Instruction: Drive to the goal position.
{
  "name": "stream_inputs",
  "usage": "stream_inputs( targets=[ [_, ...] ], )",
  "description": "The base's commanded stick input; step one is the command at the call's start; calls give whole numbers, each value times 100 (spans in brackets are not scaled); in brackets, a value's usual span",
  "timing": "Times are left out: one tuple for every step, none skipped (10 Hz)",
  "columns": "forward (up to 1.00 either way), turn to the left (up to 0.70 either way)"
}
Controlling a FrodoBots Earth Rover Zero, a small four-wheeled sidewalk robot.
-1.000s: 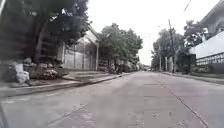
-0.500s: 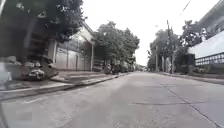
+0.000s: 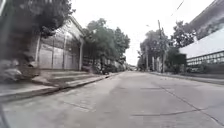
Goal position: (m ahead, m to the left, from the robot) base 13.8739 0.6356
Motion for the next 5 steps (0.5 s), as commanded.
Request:
stream_inputs(
  targets=[
    [100,-5],
    [100,-17],
    [100,-33],
    [100,-38],
    [100,-21]
  ],
)
